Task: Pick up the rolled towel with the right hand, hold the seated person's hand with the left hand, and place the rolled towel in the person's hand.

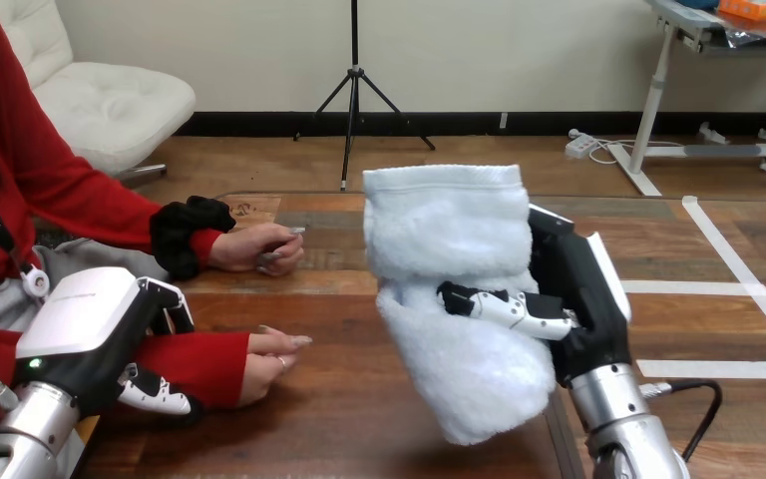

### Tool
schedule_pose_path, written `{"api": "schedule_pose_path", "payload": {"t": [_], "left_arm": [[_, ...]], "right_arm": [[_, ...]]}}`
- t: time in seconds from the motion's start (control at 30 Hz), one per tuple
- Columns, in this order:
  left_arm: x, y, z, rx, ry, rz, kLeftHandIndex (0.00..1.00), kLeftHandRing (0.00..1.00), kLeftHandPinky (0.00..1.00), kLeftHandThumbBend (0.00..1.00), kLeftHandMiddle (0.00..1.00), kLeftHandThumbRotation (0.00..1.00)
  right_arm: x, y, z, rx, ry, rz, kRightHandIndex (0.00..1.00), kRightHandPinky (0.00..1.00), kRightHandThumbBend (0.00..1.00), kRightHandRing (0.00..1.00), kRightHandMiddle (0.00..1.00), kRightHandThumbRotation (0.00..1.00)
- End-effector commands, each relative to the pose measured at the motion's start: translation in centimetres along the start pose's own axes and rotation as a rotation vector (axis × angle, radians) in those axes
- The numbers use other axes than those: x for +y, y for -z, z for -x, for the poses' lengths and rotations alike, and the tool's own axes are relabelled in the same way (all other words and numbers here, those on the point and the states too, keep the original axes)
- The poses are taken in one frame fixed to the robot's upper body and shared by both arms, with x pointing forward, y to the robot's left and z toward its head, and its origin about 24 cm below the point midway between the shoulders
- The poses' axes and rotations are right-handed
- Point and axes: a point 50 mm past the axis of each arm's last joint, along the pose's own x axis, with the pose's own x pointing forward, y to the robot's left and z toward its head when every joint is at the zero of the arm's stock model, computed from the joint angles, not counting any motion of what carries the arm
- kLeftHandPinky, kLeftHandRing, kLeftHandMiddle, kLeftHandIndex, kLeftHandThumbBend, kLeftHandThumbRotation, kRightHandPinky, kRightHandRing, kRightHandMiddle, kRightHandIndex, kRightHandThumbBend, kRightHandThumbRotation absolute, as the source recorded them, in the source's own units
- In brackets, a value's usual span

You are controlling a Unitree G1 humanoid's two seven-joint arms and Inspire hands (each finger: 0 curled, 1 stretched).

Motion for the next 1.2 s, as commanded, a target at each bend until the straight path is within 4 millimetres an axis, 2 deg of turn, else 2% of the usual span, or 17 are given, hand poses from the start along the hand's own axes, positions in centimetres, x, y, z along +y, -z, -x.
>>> {"api": "schedule_pose_path", "payload": {"t": [0.0,0.37,0.9,1.17], "left_arm": [[3.1,-2.8,-1.4,-0.146,-0.145,0.027,0.37,0.31,0.25,0.90,0.36,0.00],[3.5,-3.4,-1.3,-0.160,-0.147,0.024,0.39,0.33,0.28,0.90,0.38,0.00],[2.5,-1.9,-1.4,-0.072,-0.080,0.024,0.52,0.49,0.45,0.96,0.52,0.01],[2.1,-1.6,-1.3,-0.065,-0.070,0.028,0.53,0.49,0.45,0.96,0.52,0.01]], "right_arm": [[0.5,-1.7,-3.2,-0.104,-0.010,0.001,0.43,0.36,0.75,0.40,0.45,0.00],[0.6,-0.9,-3.9,-0.064,-0.001,0.028,0.43,0.36,0.76,0.40,0.45,0.00],[0.1,-0.8,-4.1,-0.060,0.010,0.017,0.43,0.35,0.77,0.39,0.44,0.00],[-0.4,-0.9,-4.0,-0.065,0.016,0.009,0.43,0.35,0.77,0.39,0.44,0.00]]}}
